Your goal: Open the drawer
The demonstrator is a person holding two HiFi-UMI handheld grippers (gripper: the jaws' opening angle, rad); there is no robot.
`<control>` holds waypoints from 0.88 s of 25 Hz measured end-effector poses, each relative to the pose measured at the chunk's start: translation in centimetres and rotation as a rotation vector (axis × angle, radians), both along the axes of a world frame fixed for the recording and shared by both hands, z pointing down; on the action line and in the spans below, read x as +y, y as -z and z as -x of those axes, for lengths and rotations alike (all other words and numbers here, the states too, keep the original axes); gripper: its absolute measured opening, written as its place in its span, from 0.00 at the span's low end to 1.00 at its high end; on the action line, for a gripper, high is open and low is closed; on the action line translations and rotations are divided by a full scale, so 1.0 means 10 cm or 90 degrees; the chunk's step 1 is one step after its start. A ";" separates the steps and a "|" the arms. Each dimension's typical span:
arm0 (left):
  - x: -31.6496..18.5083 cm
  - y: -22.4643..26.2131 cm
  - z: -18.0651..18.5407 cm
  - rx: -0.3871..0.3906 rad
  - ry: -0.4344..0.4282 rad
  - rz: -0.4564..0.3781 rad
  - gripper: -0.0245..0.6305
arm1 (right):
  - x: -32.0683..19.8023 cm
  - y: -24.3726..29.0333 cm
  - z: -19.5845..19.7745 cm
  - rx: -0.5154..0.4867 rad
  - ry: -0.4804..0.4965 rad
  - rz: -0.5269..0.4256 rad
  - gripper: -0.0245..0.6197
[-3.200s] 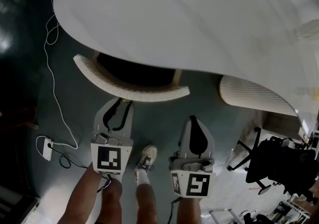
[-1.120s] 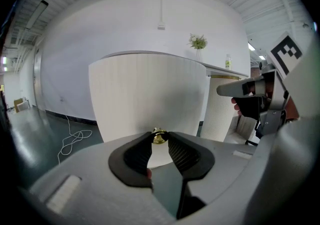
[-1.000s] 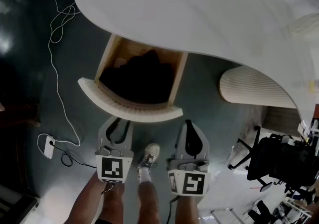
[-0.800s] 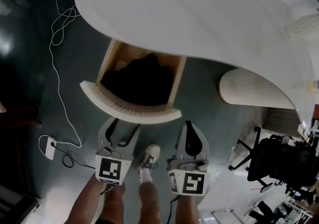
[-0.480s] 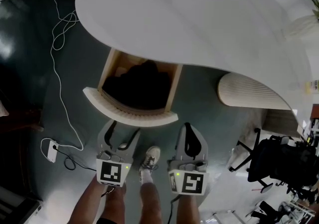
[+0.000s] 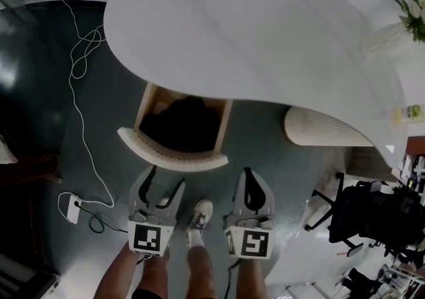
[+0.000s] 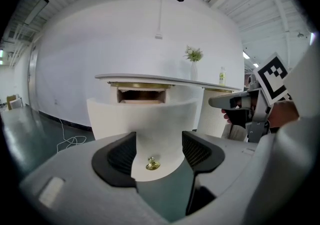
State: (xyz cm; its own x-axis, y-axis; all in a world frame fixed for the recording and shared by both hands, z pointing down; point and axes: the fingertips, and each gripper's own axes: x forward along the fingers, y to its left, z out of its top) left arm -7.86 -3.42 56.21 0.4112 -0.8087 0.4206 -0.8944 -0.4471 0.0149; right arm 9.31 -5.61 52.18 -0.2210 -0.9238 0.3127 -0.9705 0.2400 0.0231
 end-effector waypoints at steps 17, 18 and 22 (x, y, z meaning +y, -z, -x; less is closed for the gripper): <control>-0.31 1.49 0.09 0.007 0.017 -0.079 0.41 | -0.12 1.32 -0.03 0.000 -0.023 -0.046 0.04; -0.35 1.64 0.09 0.007 0.016 -0.088 0.39 | -0.13 1.45 -0.04 -0.003 -0.025 -0.051 0.04; -0.51 2.23 0.13 0.008 0.010 -0.139 0.33 | -0.16 1.94 -0.03 -0.002 -0.029 -0.069 0.04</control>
State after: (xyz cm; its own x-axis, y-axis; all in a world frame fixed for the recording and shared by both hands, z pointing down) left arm -9.21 -8.48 33.92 0.4016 -0.8864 0.2302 -0.9017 -0.4267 -0.0699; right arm 9.58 -7.23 32.75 -0.1795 -0.9611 0.2097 -0.9804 0.1925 0.0430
